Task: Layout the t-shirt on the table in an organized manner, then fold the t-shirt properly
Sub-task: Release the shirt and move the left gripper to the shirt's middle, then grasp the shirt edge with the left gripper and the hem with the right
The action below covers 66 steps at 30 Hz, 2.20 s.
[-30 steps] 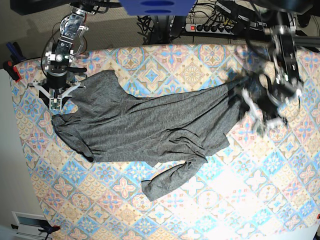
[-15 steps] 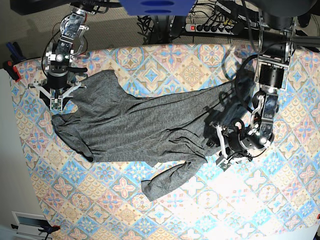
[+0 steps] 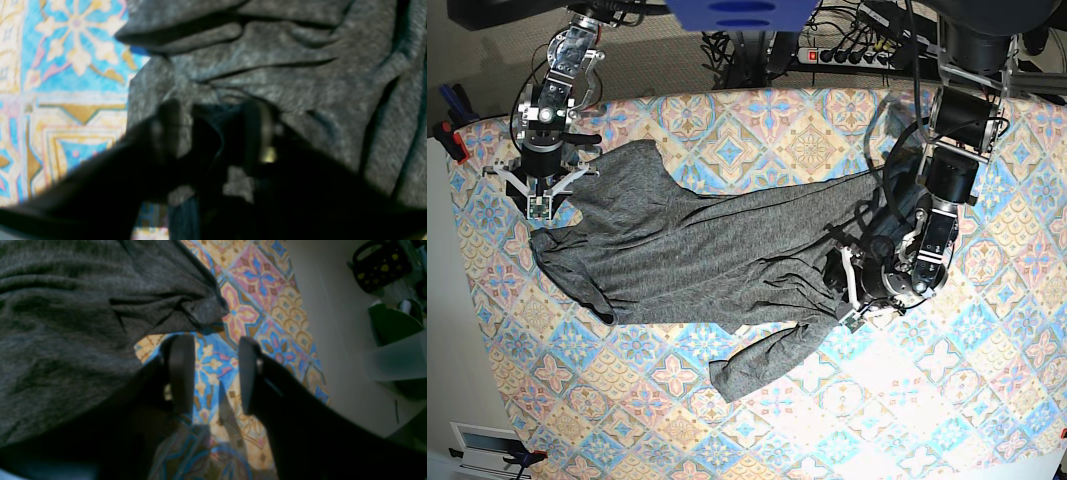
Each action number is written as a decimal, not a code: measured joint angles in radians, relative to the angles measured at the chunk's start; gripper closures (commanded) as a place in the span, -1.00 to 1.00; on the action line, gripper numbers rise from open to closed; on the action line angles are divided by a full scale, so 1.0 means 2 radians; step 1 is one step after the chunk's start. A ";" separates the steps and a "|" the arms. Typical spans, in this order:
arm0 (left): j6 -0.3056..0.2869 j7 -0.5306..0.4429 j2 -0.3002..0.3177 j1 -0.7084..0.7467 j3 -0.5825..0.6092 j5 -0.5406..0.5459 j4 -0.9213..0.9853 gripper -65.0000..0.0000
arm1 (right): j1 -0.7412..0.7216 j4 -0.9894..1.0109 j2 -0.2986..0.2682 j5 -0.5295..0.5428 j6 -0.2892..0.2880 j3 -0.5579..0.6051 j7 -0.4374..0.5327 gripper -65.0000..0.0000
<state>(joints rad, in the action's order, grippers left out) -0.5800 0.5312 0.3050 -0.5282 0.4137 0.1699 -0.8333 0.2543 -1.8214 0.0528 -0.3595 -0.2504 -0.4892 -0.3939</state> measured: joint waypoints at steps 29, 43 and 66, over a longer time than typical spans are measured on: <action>0.006 -0.086 0.055 0.063 -0.341 -0.068 0.074 0.86 | -0.001 0.002 0.000 0.000 0.001 0.004 0.000 0.37; 0.033 0.084 0.033 0.141 -0.340 -0.101 -0.154 0.05 | -0.001 0.001 0.000 0.000 0.001 0.005 0.001 0.19; -0.060 0.093 -0.026 0.367 -0.342 -0.113 -0.554 -0.02 | -0.200 0.089 -0.060 0.041 -0.188 -0.038 -0.035 -0.06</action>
<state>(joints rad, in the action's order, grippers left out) -0.6998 0.7162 0.2531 0.2054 -0.2695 -0.0559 -1.9408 -0.1455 -1.6440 -0.0666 -0.2783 -0.6266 -0.5644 -0.4648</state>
